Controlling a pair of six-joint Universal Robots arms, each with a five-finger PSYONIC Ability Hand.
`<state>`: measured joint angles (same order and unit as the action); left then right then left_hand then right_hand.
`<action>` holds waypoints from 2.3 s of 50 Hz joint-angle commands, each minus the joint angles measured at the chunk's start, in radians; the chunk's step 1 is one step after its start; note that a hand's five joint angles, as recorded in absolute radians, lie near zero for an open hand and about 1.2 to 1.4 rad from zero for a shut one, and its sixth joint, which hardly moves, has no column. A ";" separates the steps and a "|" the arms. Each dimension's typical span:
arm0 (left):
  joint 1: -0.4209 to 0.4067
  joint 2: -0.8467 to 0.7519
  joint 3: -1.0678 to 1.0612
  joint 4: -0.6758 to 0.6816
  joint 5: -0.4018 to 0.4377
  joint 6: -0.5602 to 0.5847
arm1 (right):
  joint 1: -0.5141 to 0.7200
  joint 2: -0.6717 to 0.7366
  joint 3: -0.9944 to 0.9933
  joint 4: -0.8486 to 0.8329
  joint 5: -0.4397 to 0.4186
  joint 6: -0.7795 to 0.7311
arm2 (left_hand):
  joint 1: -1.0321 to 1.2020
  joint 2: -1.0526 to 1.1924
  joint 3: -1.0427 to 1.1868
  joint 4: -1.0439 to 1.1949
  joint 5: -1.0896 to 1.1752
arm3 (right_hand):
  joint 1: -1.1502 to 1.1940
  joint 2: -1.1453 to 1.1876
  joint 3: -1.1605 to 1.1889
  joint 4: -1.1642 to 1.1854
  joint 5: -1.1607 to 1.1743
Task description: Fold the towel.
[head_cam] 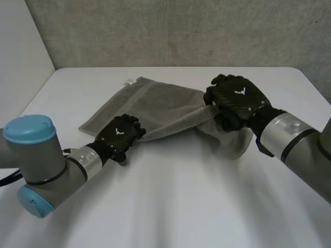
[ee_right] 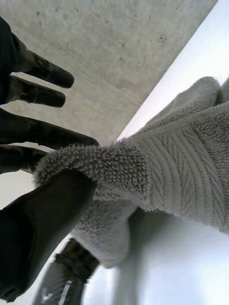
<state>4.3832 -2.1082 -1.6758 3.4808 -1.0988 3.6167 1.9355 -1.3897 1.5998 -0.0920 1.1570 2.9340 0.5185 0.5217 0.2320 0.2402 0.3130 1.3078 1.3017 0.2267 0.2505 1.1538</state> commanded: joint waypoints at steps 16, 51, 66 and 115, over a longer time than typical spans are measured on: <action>-0.022 -0.193 0.269 0.038 -0.154 -0.205 | -0.001 -0.089 -0.001 0.101 -0.010 0.057 | 0.009 0.006 -0.057 -0.066 0.040 | 0.088 0.095 -0.052 -0.076 0.068; 0.124 0.396 0.031 -0.193 -0.151 -0.113 | -0.194 -0.102 -0.063 0.393 -0.016 -0.346 | 0.878 0.875 -0.057 -0.066 0.909 | 0.088 0.095 -0.052 -0.076 0.068; 0.197 0.599 0.016 -0.215 -0.150 -0.109 | -0.199 -0.284 -0.140 0.331 -0.043 -0.239 | 0.878 0.875 -0.057 -0.066 0.909 | 0.088 0.095 -0.052 -0.076 0.068; 0.202 0.109 0.304 -0.005 -0.082 -0.201 | -0.121 0.196 -0.270 0.015 0.095 -0.352 | 0.878 0.875 -0.057 -0.066 0.909 | 0.088 0.095 -0.052 -0.076 0.068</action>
<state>4.5717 -2.0025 -1.1728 3.3870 -1.1962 3.3690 1.8350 -1.1848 1.1516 -0.0743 1.2714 2.5830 1.2927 1.3531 0.2320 0.2402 1.1910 1.3079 1.3343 0.2267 0.2505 1.1836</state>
